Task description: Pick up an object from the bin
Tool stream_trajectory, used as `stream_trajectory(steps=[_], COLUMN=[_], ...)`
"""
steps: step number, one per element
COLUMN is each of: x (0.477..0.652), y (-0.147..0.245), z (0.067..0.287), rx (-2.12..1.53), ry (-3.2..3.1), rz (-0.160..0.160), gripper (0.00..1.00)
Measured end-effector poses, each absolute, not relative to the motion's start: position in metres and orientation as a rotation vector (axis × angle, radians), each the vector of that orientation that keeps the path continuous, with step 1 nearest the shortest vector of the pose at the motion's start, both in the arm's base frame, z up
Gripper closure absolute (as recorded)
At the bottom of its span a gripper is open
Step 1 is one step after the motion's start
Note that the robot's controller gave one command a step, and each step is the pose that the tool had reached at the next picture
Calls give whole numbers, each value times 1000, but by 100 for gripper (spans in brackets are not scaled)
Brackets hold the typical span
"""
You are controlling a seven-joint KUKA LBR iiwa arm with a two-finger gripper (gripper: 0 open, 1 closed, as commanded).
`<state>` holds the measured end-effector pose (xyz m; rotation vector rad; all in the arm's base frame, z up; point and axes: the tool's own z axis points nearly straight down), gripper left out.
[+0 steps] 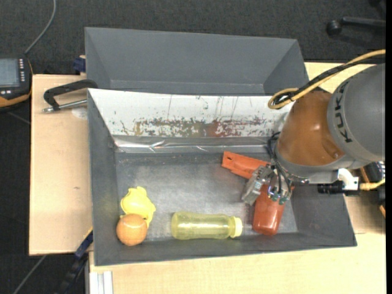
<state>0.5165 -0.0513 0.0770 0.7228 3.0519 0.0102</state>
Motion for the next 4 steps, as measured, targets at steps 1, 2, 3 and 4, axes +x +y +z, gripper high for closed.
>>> stream_trajectory(steps=[1, 2, 3, 4], x=[561, 561, 561, 564], y=[-72, -72, -74, -94], z=[80, 80, 131, 180], rx=[1019, 1019, 997, 938], ry=[2965, 2965, 2976, 2984], rz=[9, 8, 8, 10], gripper=[100, 100, 100, 0])
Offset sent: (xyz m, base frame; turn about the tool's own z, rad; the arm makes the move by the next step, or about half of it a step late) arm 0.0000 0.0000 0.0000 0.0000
